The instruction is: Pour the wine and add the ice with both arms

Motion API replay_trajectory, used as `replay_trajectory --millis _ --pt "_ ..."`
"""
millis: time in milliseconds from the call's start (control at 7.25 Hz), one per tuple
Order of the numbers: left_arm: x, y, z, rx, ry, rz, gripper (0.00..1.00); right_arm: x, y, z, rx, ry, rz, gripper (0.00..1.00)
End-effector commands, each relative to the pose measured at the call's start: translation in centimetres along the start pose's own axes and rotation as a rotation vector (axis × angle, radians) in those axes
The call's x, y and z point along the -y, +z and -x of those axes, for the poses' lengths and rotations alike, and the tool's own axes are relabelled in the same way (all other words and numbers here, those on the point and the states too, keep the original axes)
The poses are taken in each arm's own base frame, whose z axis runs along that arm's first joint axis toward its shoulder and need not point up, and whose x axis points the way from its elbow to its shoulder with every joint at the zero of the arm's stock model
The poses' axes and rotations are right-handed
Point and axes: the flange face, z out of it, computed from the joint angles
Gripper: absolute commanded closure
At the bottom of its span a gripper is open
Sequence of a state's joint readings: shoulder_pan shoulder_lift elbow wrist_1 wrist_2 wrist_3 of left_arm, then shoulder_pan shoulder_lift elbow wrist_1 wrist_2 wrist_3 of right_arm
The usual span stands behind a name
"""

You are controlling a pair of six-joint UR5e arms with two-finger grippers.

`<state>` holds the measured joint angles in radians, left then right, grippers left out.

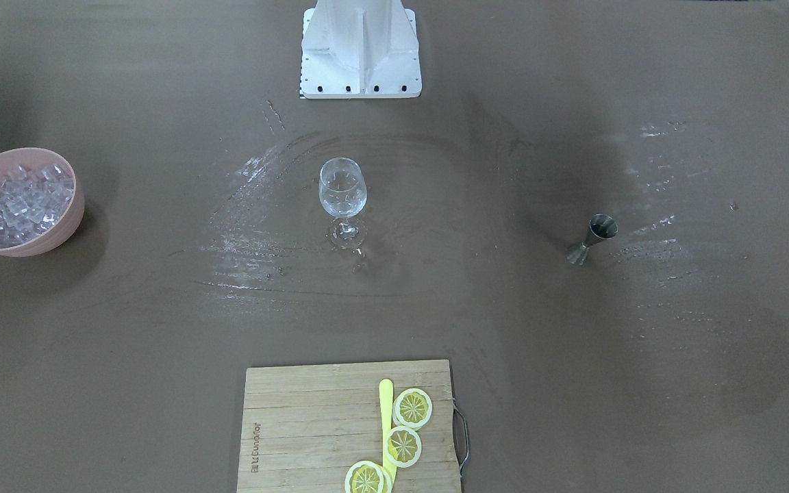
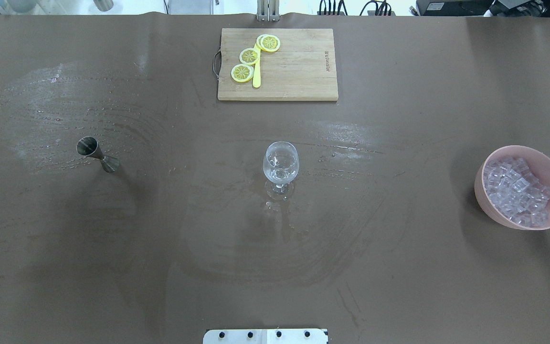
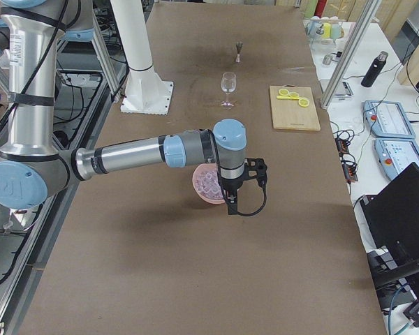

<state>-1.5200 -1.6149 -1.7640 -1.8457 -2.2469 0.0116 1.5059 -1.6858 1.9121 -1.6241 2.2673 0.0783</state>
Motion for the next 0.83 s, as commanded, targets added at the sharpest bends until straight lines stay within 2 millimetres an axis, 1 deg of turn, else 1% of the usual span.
replay_trajectory --millis 0,138,276,414,551,689 --pt "1.2 -1.2 -1.7 -0.012 0.009 -0.121 0.02 0.0 0.0 0.0 0.000 0.002 -0.001 0.00" --pt "2.1 -0.6 -4.7 -0.048 0.114 -0.191 0.02 -0.1 0.0 0.0 0.000 0.002 0.002 0.00" --pt "2.3 -0.3 -5.7 -0.067 0.107 -0.200 0.02 -0.1 0.0 0.0 0.000 0.001 0.001 0.00" --pt "2.8 -0.8 -8.4 -0.124 0.055 -0.237 0.03 -0.1 0.1 -0.1 -0.002 -0.001 0.003 0.00" --pt "1.9 -0.8 -11.5 -0.208 -0.028 -0.279 0.02 -0.1 0.1 -0.1 -0.003 0.001 0.003 0.00" --pt "0.8 0.0 -14.0 -0.263 -0.052 -0.310 0.02 -0.2 0.1 -0.2 -0.002 0.004 0.004 0.00"
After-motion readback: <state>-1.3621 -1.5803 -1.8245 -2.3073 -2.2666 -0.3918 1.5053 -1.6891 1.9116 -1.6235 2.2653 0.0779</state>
